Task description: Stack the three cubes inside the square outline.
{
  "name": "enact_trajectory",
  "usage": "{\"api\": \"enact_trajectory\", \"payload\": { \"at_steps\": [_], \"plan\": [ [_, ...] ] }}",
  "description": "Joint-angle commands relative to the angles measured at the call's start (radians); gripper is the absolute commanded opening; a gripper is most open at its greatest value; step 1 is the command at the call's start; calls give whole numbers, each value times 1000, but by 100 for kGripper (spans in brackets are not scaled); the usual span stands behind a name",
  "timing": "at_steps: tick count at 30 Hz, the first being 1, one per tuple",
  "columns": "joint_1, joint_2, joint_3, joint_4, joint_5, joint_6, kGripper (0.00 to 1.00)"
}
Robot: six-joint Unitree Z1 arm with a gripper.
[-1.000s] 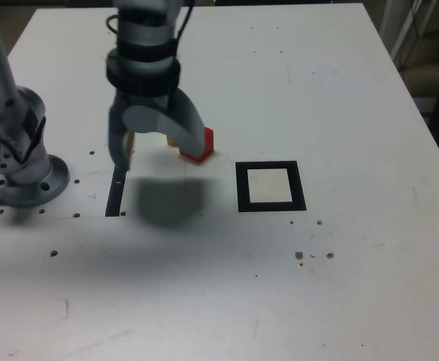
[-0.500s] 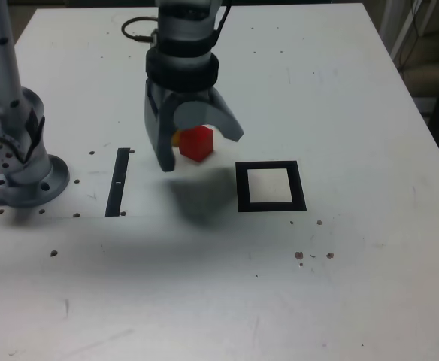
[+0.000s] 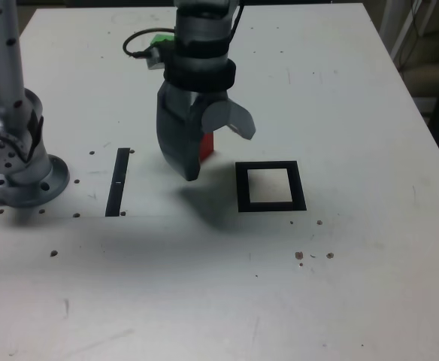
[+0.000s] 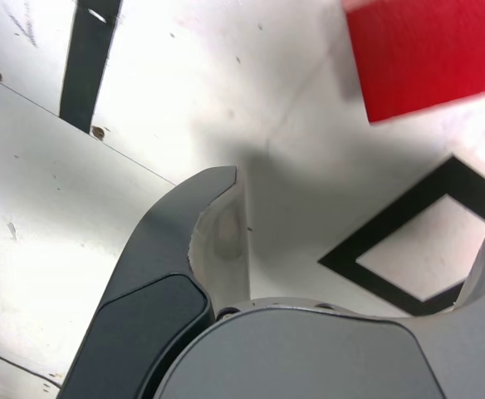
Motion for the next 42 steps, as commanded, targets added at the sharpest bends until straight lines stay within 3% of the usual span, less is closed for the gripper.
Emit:
{"api": "enact_trajectory", "payload": {
  "at_steps": [1, 21, 31, 36, 42],
  "plan": [
    [16, 12, 4, 6, -6, -2, 97],
    [132, 102, -29, -6, -5, 41, 96],
    [198, 155, -55, -1, -14, 96, 89],
    [207, 160, -64, 7, -12, 100, 77],
    [208, 161, -72, 12, -1, 99, 44]
  ]
}}
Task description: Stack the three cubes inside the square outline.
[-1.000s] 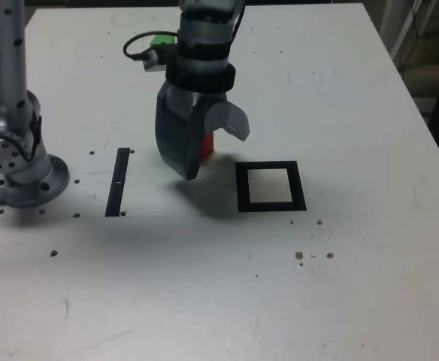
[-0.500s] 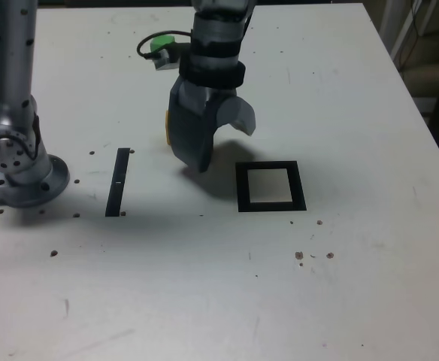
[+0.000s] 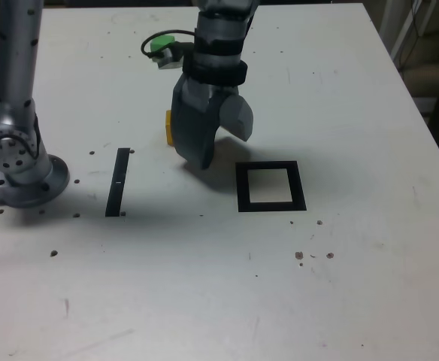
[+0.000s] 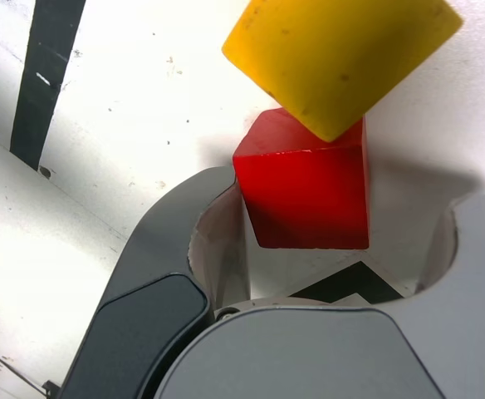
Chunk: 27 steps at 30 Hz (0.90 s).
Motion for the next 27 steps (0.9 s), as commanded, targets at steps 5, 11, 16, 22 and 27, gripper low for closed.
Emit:
{"api": "enact_trajectory", "payload": {
  "at_steps": [5, 11, 16, 22, 27],
  "plan": [
    [1, 4, -5, 1, 6, 5, 35],
    [1, 3, -3, 3, 4, 10, 35],
    [0, 2, -2, 4, 5, 12, 35],
    [-10, 0, -1, 4, 7, 19, 35],
    [-28, -4, -2, 4, 15, 20, 35]
  ]
}}
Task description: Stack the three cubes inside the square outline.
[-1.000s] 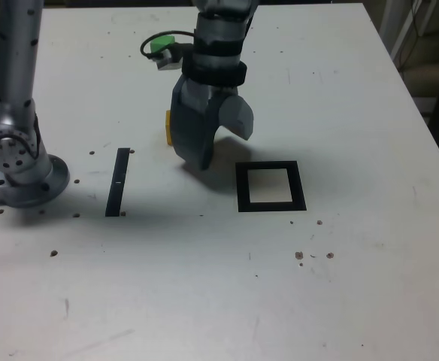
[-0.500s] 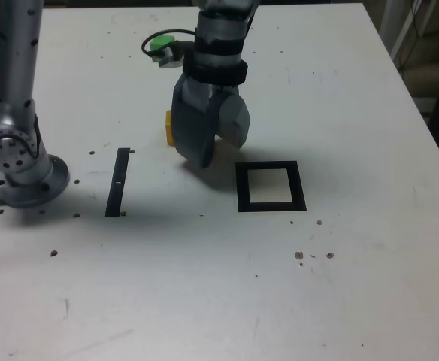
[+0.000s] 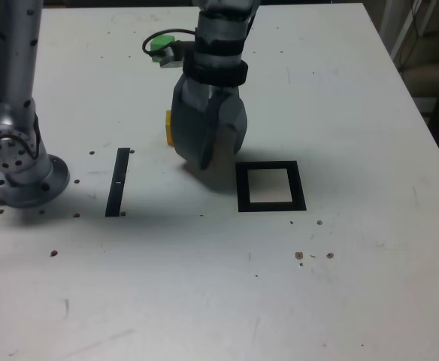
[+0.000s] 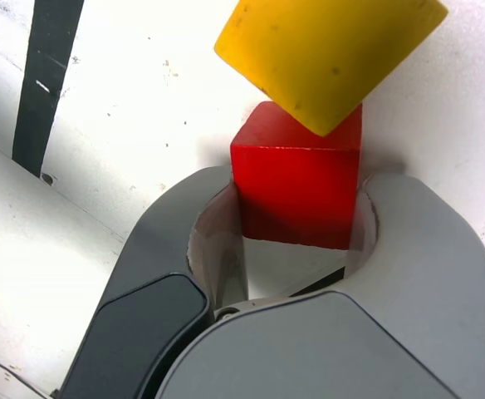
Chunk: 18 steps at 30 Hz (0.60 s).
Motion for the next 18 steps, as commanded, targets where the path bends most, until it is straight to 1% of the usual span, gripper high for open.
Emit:
{"api": "enact_trajectory", "payload": {
  "at_steps": [1, 7, 9, 14, 18],
  "plan": [
    [-13, -2, -1, 2, 5, 2, 35],
    [-67, -9, -20, 14, 22, 2, 35],
    [-94, -9, -34, 24, 36, 5, 35],
    [-174, -6, -96, 64, 86, 40, 35],
    [-229, 1, -167, 123, 103, 84, 35]
  ]
}}
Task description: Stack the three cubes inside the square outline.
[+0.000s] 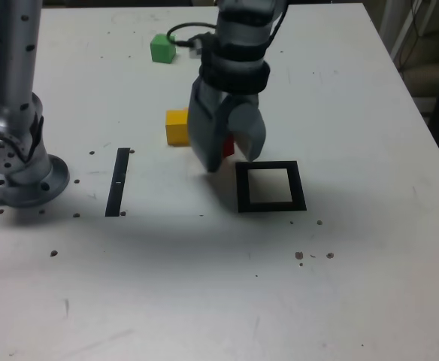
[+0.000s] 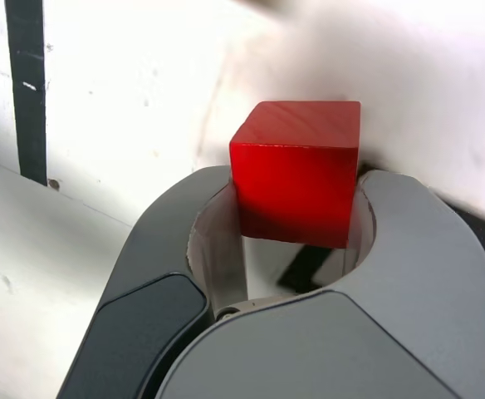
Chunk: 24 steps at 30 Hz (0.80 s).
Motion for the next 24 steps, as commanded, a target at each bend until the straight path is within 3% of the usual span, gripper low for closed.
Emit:
{"api": "enact_trajectory", "payload": {
  "at_steps": [1, 11, 24],
  "plan": [
    [-22, 7, -31, 28, 3, 17, 35],
    [-109, 62, -215, 161, -3, 138, 35],
    [-137, 156, -286, 171, 5, 218, 35]
  ]
}}
